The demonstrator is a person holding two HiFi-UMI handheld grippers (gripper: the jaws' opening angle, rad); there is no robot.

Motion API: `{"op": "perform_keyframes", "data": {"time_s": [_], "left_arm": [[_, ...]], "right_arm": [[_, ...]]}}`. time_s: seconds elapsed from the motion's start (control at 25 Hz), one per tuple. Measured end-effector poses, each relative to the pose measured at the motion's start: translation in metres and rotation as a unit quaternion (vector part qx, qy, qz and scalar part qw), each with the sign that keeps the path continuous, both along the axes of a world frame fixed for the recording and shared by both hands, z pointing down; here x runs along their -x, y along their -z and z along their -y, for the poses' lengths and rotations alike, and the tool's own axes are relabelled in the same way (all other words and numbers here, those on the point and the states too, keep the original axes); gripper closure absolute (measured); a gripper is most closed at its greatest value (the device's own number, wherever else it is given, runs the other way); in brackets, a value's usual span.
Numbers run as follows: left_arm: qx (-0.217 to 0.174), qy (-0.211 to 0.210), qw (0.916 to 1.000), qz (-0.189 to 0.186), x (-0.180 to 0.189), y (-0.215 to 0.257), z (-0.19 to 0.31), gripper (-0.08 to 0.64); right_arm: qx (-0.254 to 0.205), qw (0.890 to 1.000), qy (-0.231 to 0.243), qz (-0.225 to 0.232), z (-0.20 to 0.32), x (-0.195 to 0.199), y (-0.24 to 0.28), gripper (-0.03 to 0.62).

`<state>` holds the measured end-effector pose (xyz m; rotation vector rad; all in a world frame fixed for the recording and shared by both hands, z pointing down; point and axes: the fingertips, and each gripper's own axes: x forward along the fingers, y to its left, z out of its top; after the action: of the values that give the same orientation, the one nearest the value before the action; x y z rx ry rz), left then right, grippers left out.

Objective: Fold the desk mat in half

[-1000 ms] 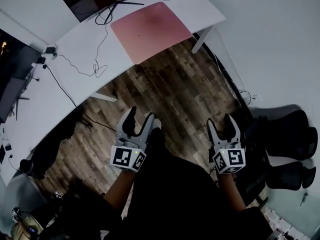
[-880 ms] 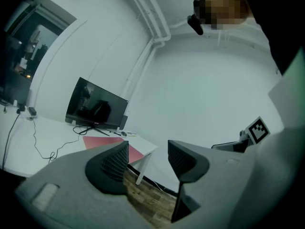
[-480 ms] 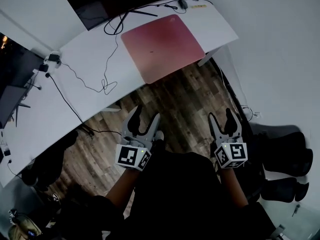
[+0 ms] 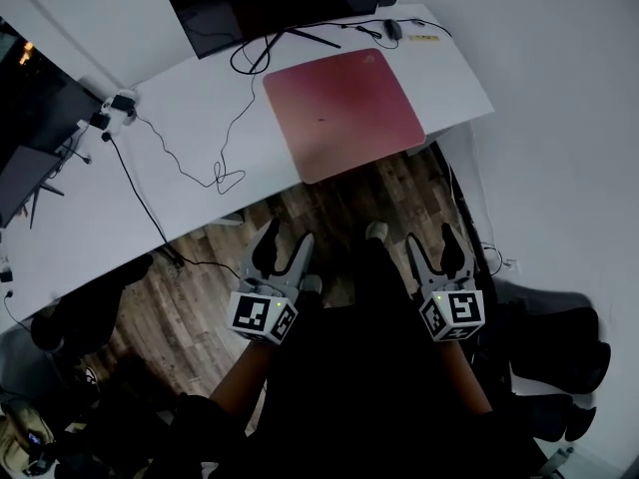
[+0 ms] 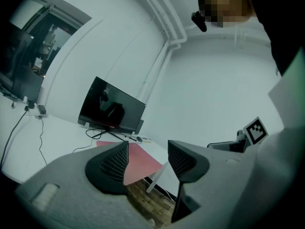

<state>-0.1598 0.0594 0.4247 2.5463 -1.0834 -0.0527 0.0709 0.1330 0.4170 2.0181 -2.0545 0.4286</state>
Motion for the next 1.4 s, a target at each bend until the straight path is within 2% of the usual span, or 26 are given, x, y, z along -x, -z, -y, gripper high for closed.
{"op": "perform_keyframes", "data": {"time_s": [0.12,0.32,0.68,0.96,1.2,1.4], "left_arm": [[0.001,0.021,0.9998,0.005,-0.009,-0.005,0.012,0.314],[-0.005,0.034,0.9985,0.042,-0.045,-0.017,0.048,0.314],[0.034,0.107,0.9930,0.035,-0.100,-0.033,0.112,0.314],[0.067,0.164,0.9831,0.048,-0.120,-0.052,0.140,0.314],[0.128,0.205,0.9702,0.019,-0.129,-0.081,0.148,0.314],[0.154,0.231,0.9600,0.037,-0.136,-0.104,0.150,0.314]], "right_arm": [[-0.007,1.000,0.023,0.007,0.028,-0.012,-0.004,0.296],[0.000,0.997,0.079,0.016,0.087,-0.046,-0.015,0.296],[0.023,0.991,0.110,0.076,0.173,-0.124,-0.030,0.296],[0.052,0.985,0.137,0.087,0.207,-0.170,-0.056,0.296],[0.071,0.982,0.155,0.080,0.223,-0.197,-0.092,0.296],[0.090,0.979,0.151,0.103,0.232,-0.224,-0.121,0.296]]}}
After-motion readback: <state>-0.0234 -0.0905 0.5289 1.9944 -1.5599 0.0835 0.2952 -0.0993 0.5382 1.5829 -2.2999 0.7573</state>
